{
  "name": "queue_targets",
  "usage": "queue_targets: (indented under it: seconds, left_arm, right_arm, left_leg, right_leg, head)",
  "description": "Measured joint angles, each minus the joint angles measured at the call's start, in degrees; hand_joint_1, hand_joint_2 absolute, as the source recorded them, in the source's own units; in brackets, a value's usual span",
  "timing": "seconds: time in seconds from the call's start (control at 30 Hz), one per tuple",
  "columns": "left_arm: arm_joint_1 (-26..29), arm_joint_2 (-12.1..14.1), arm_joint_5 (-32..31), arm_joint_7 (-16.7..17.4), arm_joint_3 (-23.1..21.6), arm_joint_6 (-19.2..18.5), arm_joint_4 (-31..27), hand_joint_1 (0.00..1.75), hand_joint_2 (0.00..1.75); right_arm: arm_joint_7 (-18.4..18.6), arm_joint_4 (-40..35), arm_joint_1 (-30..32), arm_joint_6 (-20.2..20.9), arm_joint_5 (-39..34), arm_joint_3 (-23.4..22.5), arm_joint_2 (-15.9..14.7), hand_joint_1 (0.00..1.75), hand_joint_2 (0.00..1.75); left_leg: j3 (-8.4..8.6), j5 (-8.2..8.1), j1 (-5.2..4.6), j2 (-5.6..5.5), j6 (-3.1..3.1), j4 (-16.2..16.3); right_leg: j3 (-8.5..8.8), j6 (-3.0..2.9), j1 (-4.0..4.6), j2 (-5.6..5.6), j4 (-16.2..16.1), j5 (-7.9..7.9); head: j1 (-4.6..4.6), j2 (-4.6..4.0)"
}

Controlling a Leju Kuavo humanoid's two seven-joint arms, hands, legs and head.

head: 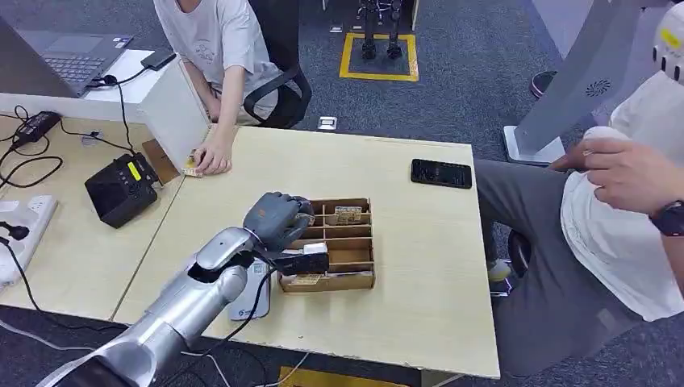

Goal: Pass the card to the sensor for recognition and then transmit it.

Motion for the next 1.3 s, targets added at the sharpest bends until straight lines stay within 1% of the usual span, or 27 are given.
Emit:
queue_targets:
  seconds: [0.1, 0.13, 0.2, 0.27, 0.3, 0.33, 0.43, 0.47, 0.5, 0.53, 0.57, 0.6, 0.63, 0.7, 0.87, 0.9, 0.93, 1.0, 1.07, 1.13, 1.17, 1.2, 1.23, 1.3]
  left_arm:
    - [0.2, 0.3, 1.4, -0.8, 0.1, 0.2, -0.2, 1.75, 1.75]
    - [0.4, 0.7, 2.2, -1.2, 0.2, -0.2, -0.7, 1.75, 1.75]
    - [0.5, 2.2, 4.6, -1.6, 0.6, -1.8, -3.5, 1.75, 1.75]
    - [-0.1, 5.0, 7.3, -1.7, 1.2, -4.3, -6.8, 1.75, 1.75]
    - [-0.7, 5.9, 9.4, -1.6, 1.6, -6.2, -8.6, 1.75, 1.75]
    - [-1.9, 7.5, 11.7, -1.1, 2.3, -8.4, -10.7, 1.75, 1.75]
    - [-4.1, 10.4, 13.9, -0.7, 3.5, -10.5, -14.2, 1.75, 1.75]
    - [-5.0, 11.7, 15.6, -0.5, 3.7, -11.7, -15.4, 1.75, 1.75]
    - [-6.3, 12.8, 18.1, 0.2, 4.0, -13.2, -16.6, 1.75, 1.75]
    - [-8.6, 14.2, 21.8, 1.4, 4.5, -15.4, -18.4, 1.75, 1.75]
    - [-10.9, 15.4, 24.0, 2.4, 5.0, -17.2, -19.3, 1.75, 1.75]
    - [-14.7, 17.0, 26.8, 3.9, 5.9, -19.7, -20.6, 1.75, 1.75]
    - [-17.4, 18.0, 28.1, 4.7, 6.6, -21.1, -21.5, 1.75, 1.75]
    - [-20.9, 19.8, 28.9, 5.5, 7.2, -22.2, -23.2, 1.75, 1.75]
    - [-23.1, 21.7, 28.8, 6.2, 7.3, -21.2, -25.8, 1.75, 1.75]
    - [-24.2, 22.1, 29.2, 7.0, 7.3, -21.3, -26.1, 1.75, 1.75]
    - [-25.7, 22.7, 30.3, 8.5, 7.3, -21.9, -26.5, 1.75, 1.75]
    - [-28.7, 23.8, 31.6, 9.9, 7.3, -22.4, -27.1, 1.75, 1.75]
    - [-29.5, 24.5, 31.4, 10.2, 7.3, -21.7, -27.5, 1.75, 1.75]
    - [-28.1, 24.9, 28.6, 9.8, 7.3, -18.9, -27.6, 1.75, 1.75]
    - [-27.0, 24.8, 25.5, 9.4, 7.4, -16.2, -27.4, 1.75, 1.75]
    - [-25.8, 24.3, 22.1, 9.4, 7.4, -13.2, -26.6, 1.75, 1.75]
    - [-24.4, 23.3, 17.1, 9.4, 7.6, -9.0, -24.8, 1.75, 1.75]
    - [-21.9, 20.6, 8.9, 9.5, 7.9, -1.8, -20.1, 1.75, 1.75]
  right_arm:
    - [0.0, 0.0, 0.0, 0.0, -0.2, 0.0, 0.0, 0.00, 1.75]
    - [0.0, 0.0, 0.0, 0.0, -0.2, 0.0, 0.0, 0.00, 1.75]
    - [0.1, 0.0, 0.1, 0.0, -0.3, 0.0, 0.0, 0.00, 1.75]
    - [0.1, 0.0, 0.1, 0.0, -0.3, 0.0, 0.0, 0.00, 1.75]
    - [0.1, 0.0, 0.1, 0.0, -0.3, 0.0, 0.0, 0.00, 1.75]
    - [0.2, 0.0, 0.2, 0.0, -0.5, 0.0, 0.0, 0.00, 1.75]
    - [0.2, 0.0, 0.2, -0.1, -1.0, 0.0, 0.0, 0.00, 1.75]
    - [0.3, 0.0, 0.2, -0.1, -1.0, 0.0, 0.0, 0.00, 1.75]
    - [0.3, 0.0, 0.2, -0.1, -1.0, -0.1, 0.0, 0.00, 1.75]
    - [0.3, 0.0, 0.1, -0.2, -1.0, -0.2, 0.0, 0.00, 1.75]
    - [0.3, 0.0, 0.1, -0.2, -1.0, -0.2, 0.0, 0.00, 1.75]
    - [0.3, 0.0, 0.2, -0.2, -1.0, -0.3, 0.0, 0.00, 1.75]
    - [0.4, 0.0, 0.3, -0.2, -1.1, -0.4, 0.0, 0.00, 1.75]
    - [0.4, 0.0, 0.3, -0.2, -1.0, -0.5, 0.0, 0.00, 1.75]
    - [0.4, 0.0, 0.1, -0.2, -1.2, -0.5, 0.0, 0.00, 1.75]
    - [0.4, 0.0, 0.1, -0.2, -1.2, -0.5, 0.0, 0.00, 1.75]
    - [0.4, 0.0, 0.1, -0.2, -1.3, -0.6, 0.0, 0.00, 1.75]
    - [0.4, 0.0, 0.1, -0.2, -1.3, -0.7, 0.0, 0.00, 1.75]
    - [0.3, 0.0, 0.1, -0.2, -1.3, -0.7, 0.0, 0.00, 1.75]
    - [0.2, 0.0, 0.1, -0.2, -1.2, -0.7, 0.0, 0.00, 1.75]
    - [0.2, 0.0, 0.1, -0.1, -1.2, -0.7, 0.1, 0.00, 1.75]
    - [0.1, 0.0, 0.0, 0.0, -1.0, -0.7, 0.2, 0.00, 1.75]
    - [0.1, 0.0, 0.0, 0.0, -0.9, -0.7, 0.2, 0.00, 1.75]
    - [0.1, 0.0, -0.2, 0.0, -0.5, -0.7, 0.2, 0.00, 1.75]
  left_leg:
    - [0.00, 0.01, 0.00, 0.00, -0.01, 0.0]
    - [0.00, 0.02, 0.01, 0.01, -0.02, 0.0]
    - [0.00, 0.02, 0.02, 0.02, -0.03, 0.0]
    - [0.00, 0.03, 0.06, 0.03, -0.03, 0.0]
    - [-0.01, 0.03, 0.07, 0.04, -0.04, 0.0]
    - [-0.01, 0.04, 0.07, 0.04, -0.05, 0.0]
    - [0.01, 0.11, 0.08, 0.01, -0.12, 0.0]
    - [-0.02, 0.14, 0.10, -0.03, -0.14, 0.0]
    - [-0.07, 0.17, 0.16, -0.04, -0.14, 0.0]
    - [-0.15, 0.17, 0.19, -0.02, -0.14, 0.0]
    - [-0.20, 0.18, 0.22, 0.01, -0.14, 0.0]
    - [-0.23, 0.20, 0.22, 0.05, -0.18, 0.0]
    - [-0.21, 0.20, 0.20, 0.07, -0.18, 0.0]
    - [-0.19, 0.20, 0.18, 0.05, -0.18, 0.0]
    - [-0.19, 0.22, 0.20, 0.04, -0.20, 0.0]
    - [-0.21, 0.22, 0.21, 0.04, -0.20, 0.0]
    - [-0.23, 0.22, 0.23, 0.04, -0.20, 0.0]
    - [-0.22, 0.22, 0.21, 0.04, -0.20, 0.0]
    - [-0.16, 0.22, 0.17, 0.03, -0.20, 0.0]
    - [-0.16, 0.22, 0.16, 0.02, -0.20, 0.0]
    - [-0.15, 0.22, 0.17, 0.03, -0.20, 0.0]
    - [-0.14, 0.22, 0.17, 0.03, -0.20, 0.0]
    - [-0.14, 0.22, 0.16, 0.01, -0.20, 0.0]
    - [-0.14, 0.31, 0.16, -0.10, -0.22, 0.0]
  right_leg:
    - [0.01, 0.00, 0.00, 0.00, 0.0, 0.00]
    - [0.01, 0.00, 0.00, 0.01, 0.0, 0.00]
    - [0.00, 0.00, 0.01, 0.01, 0.0, 0.00]
    - [-0.04, -0.01, 0.05, 0.05, 0.0, 0.01]
    - [-0.07, -0.01, 0.09, 0.05, 0.0, 0.01]
    - [-0.06, -0.02, 0.09, 0.05, 0.0, 0.01]
    - [-0.06, -0.02, 0.09, 0.02, 0.1, 0.01]
    - [-0.08, -0.02, 0.12, -0.01, 0.1, 0.01]
    - [-0.12, -0.05, 0.17, 0.00, 0.1, 0.02]
    - [-0.16, -0.09, 0.18, 0.01, 0.1, 0.05]
    - [-0.23, -0.20, 0.25, 0.03, 0.1, 0.13]
    - [-0.26, -0.24, 0.26, 0.05, 0.1, 0.16]
    - [-0.26, -0.24, 0.25, 0.07, 0.1, 0.16]
    - [-0.25, -0.24, 0.24, 0.05, 0.1, 0.16]
    - [-0.25, -0.24, 0.25, 0.03, 0.1, 0.16]
    - [-0.26, -0.25, 0.26, 0.03, 0.1, 0.17]
    - [-0.28, -0.24, 0.27, 0.03, 0.1, 0.17]
    - [-0.27, -0.25, 0.27, 0.02, 0.1, 0.17]
    - [-0.24, -0.25, 0.22, 0.01, 0.1, 0.16]
    - [-0.23, -0.25, 0.22, 0.01, 0.1, 0.16]
    - [-0.25, -0.25, 0.22, 0.02, 0.1, 0.16]
    - [-0.26, -0.25, 0.22, 0.01, 0.1, 0.16]
    - [-0.24, -0.25, 0.21, -0.01, 0.1, 0.16]
    - [-0.19, -0.25, 0.21, -0.12, 0.1, 0.16]
  head:
    - [0.00, 0.00]
    - [0.02, 0.00]
    - [0.02, 0.00]
    - [0.00, 0.00]
    - [0.00, 0.00]
    - [0.00, 0.00]
    - [-0.02, 0.00]
    - [0.00, 0.00]
    - [0.02, 0.00]
    - [0.04, 0.00]
    - [0.02, 0.00]
    - [-0.02, 0.00]
    - [0.00, 0.00]
    - [0.02, 0.00]
    - [0.00, 0.00]
    - [0.00, 0.00]
    - [0.02, 0.00]
    - [-0.02, 0.00]
    - [0.02, 0.00]
    - [0.02, 0.00]
    - [0.00, 0.00]
    - [0.00, 0.00]
    - [-0.02, -0.02]
    - [0.02, 0.00]
